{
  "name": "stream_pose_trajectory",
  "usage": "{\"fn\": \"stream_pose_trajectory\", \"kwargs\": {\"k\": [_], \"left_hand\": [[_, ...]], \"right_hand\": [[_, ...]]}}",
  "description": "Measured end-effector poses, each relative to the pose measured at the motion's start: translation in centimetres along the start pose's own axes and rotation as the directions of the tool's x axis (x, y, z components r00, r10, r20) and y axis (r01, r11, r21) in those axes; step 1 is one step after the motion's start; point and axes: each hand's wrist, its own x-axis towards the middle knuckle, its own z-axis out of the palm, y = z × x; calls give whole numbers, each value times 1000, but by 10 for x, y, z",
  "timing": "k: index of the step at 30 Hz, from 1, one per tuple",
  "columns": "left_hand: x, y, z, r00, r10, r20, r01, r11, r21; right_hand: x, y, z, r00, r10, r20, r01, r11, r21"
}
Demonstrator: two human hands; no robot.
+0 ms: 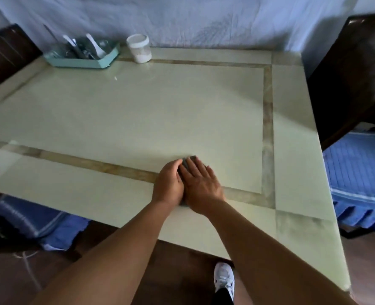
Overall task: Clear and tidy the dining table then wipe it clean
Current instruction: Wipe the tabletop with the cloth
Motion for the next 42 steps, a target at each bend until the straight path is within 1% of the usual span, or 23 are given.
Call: {"fn": "stream_pose_trajectory", "kwargs": {"k": [3,7,10,15,18,23,26,29,30,31,32,34,36,38,40,42], "left_hand": [[-35,-16,-12,1000,5,28,-6,999,49],[-61,-10,-10,998,48,32,-50,997,53],[-65,8,4,992,100,80,-105,993,53],[-60,44,37,947,260,187,-270,962,32],[-52,62,56,934,295,203,-308,951,33],[-33,76,72,929,343,139,-352,934,53],[-28,67,68,944,318,90,-323,945,52],[-34,52,57,949,309,60,-312,949,54],[-37,45,53,952,300,55,-303,952,52],[-40,39,49,955,290,55,-293,955,50],[-43,34,47,958,282,55,-284,958,46],[-49,28,41,957,286,58,-288,957,29],[-56,25,34,954,287,80,-289,957,5],[-60,17,29,960,261,106,-263,965,12],[-67,9,25,964,231,132,-237,971,36],[-76,10,27,964,211,163,-213,977,-5]], "right_hand": [[-33,-24,14,1000,-4,17,4,1000,14],[-60,-19,18,1000,-19,20,19,999,31],[-72,5,9,999,27,-24,-25,997,75],[-80,78,-12,977,193,-94,-184,978,93],[-85,128,-25,946,295,-137,-281,953,111],[-97,182,-37,893,411,-184,-388,910,145],[-98,181,-35,851,479,-214,-452,877,165],[-96,153,-26,756,624,-198,-583,779,232],[-95,138,-23,745,640,-186,-597,765,242],[-93,121,-20,756,631,-174,-587,772,243],[-91,101,-16,785,598,-160,-557,795,241],[-85,60,-5,859,492,-143,-455,860,230],[-80,24,9,916,378,-136,-350,917,191],[-79,6,18,947,297,-119,-279,949,149],[-86,2,22,968,240,-73,-231,966,117],[-100,5,23,978,204,-52,-197,973,123]]}}
